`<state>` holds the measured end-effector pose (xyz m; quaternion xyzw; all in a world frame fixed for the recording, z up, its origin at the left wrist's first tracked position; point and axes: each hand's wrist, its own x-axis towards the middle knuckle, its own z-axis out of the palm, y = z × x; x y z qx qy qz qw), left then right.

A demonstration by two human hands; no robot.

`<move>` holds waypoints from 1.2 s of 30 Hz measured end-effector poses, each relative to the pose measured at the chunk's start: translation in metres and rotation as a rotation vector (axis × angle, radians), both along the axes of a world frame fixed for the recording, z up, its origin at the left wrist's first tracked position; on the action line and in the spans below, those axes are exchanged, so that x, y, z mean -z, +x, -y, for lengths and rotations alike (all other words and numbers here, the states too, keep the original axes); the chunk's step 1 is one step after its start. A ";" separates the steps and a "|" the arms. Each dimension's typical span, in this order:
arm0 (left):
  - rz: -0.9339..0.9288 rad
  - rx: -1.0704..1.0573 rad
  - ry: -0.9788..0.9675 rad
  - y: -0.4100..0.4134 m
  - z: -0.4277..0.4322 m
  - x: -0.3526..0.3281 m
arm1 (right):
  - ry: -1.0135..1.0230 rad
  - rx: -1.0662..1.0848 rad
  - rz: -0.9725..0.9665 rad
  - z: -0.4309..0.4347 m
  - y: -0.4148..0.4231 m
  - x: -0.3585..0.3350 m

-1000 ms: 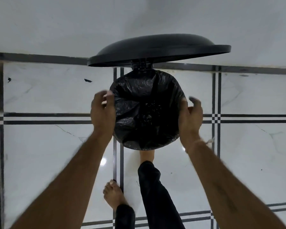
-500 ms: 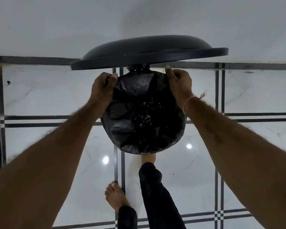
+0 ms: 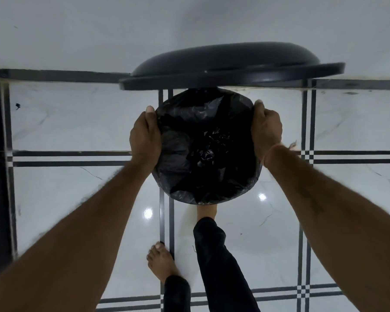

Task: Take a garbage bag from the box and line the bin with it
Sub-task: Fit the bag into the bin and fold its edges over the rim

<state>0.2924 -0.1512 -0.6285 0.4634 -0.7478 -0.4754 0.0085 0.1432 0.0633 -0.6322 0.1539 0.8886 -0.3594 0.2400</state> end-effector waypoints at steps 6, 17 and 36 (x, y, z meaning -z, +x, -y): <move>-0.007 -0.143 0.237 0.000 0.010 0.002 | -0.176 0.092 0.086 -0.001 -0.008 -0.007; 0.015 -0.356 0.545 0.022 -0.002 -0.004 | -0.092 0.228 0.072 -0.011 0.022 -0.008; -0.015 -0.731 0.720 0.051 -0.032 -0.024 | -0.283 0.656 0.133 -0.040 0.096 -0.021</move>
